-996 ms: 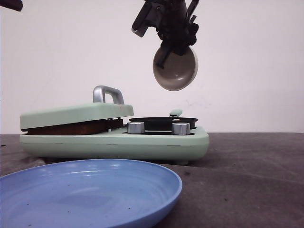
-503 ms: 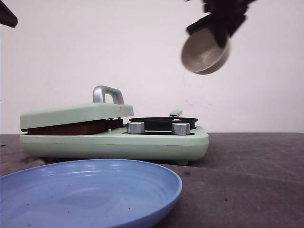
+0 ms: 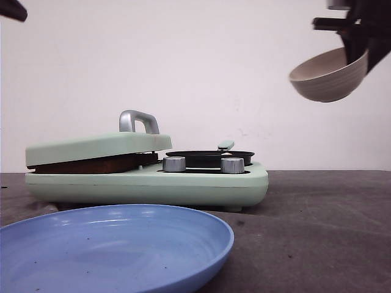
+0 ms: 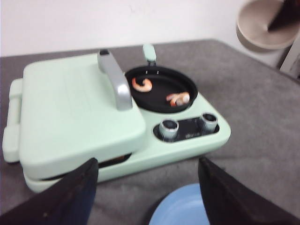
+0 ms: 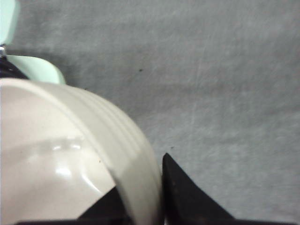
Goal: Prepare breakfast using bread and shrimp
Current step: 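Carry the empty bowl back and lower it onto the table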
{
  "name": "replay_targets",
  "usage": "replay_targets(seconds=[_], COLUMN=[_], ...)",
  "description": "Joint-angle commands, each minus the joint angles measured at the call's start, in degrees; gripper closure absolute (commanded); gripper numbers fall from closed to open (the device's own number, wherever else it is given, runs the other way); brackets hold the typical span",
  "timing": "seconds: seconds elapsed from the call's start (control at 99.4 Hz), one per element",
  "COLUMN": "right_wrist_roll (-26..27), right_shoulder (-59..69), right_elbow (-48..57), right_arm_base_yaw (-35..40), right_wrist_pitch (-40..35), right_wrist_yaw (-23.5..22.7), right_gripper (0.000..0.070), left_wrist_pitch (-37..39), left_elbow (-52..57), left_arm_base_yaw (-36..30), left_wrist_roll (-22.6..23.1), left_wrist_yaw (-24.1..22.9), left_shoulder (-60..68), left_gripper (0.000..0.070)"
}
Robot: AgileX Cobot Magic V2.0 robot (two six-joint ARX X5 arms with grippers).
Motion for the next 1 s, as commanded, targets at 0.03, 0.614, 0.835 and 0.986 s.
replay_targets(seconds=[0.03,0.614,0.835,0.986], right_wrist_roll=[1.2,5.6,6.6,6.6], right_shoulder=[0.2,0.3,1.3,1.4], right_elbow=[1.2,-24.6,-32.8,-35.6], right_arm_base_yaw=[-1.8,-5.0,-5.2,-5.4], right_wrist_pitch=[0.2,18.8,25.0,26.6], right_wrist_yaw=[-6.2,-18.3,-18.6,-17.2], right_gripper=[0.0700,0.0700,0.0700,0.0700], left_wrist_pitch=[2.1,4.8,4.8,4.7], left_elbow=[0.2,0.2,0.2,0.2], left_arm_base_yaw=[-0.2,-0.2,-0.2,-0.2], left_wrist_roll=[-2.5,-6.1,-6.1,-6.1], left_wrist_yaw=[0.3,0.2,0.2,0.2], left_shoulder=[0.0,0.0,0.0,0.0], left_gripper=[0.0350,0.0350,0.0350,0.0350])
